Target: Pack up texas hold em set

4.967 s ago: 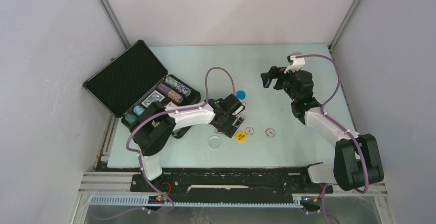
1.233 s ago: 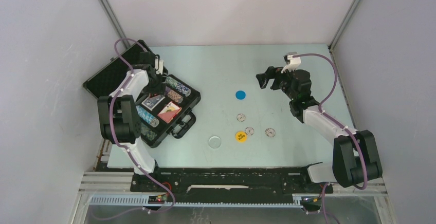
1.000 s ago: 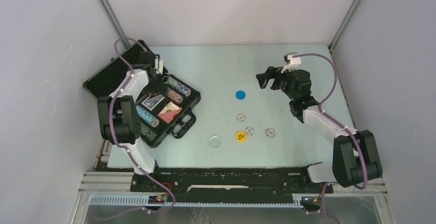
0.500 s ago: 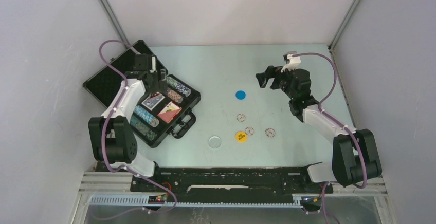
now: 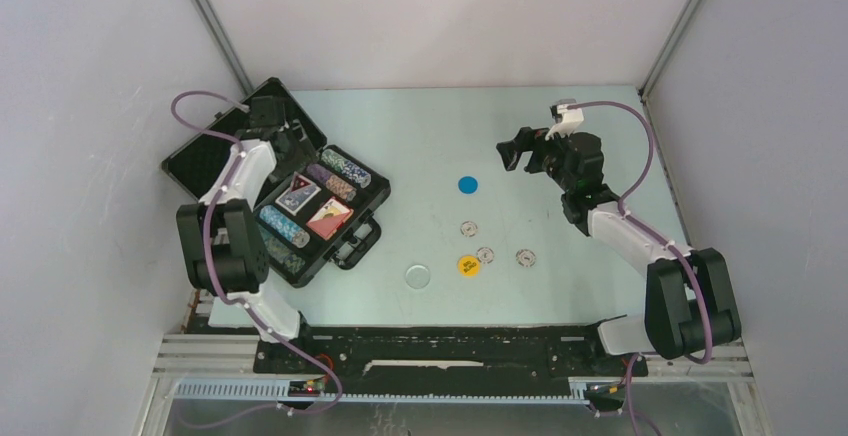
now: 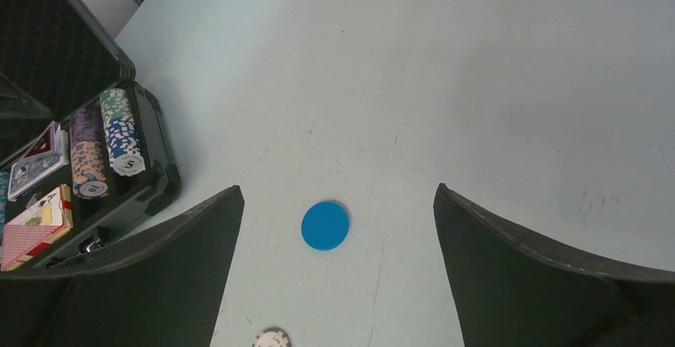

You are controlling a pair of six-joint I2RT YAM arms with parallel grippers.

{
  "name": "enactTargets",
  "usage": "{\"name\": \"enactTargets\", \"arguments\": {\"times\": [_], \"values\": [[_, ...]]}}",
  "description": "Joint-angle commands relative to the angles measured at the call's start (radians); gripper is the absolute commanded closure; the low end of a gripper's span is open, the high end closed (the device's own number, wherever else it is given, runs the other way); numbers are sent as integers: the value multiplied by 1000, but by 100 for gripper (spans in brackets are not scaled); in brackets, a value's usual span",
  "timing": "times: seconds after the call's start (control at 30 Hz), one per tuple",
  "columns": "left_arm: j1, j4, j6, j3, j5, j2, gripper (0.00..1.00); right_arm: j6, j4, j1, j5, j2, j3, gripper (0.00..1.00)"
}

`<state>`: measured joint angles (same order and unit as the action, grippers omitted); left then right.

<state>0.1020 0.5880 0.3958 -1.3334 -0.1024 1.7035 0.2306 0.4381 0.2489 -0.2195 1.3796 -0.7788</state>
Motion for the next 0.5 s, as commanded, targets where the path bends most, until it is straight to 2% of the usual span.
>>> {"name": "enactTargets", "arguments": {"times": [0.0, 0.1, 0.2, 0.47], "values": [[14, 17, 30, -68, -29, 56, 26, 9, 22, 1, -8, 7, -42, 0], [13, 4, -7, -35, -80, 56, 23, 11, 21, 0, -8, 6, -42, 0], [13, -13, -60, -17, -67, 65, 22, 13, 20, 0, -10, 5, -42, 0], [14, 24, -94, -15, -42, 70, 29, 14, 21, -1, -11, 6, -42, 0]]}}
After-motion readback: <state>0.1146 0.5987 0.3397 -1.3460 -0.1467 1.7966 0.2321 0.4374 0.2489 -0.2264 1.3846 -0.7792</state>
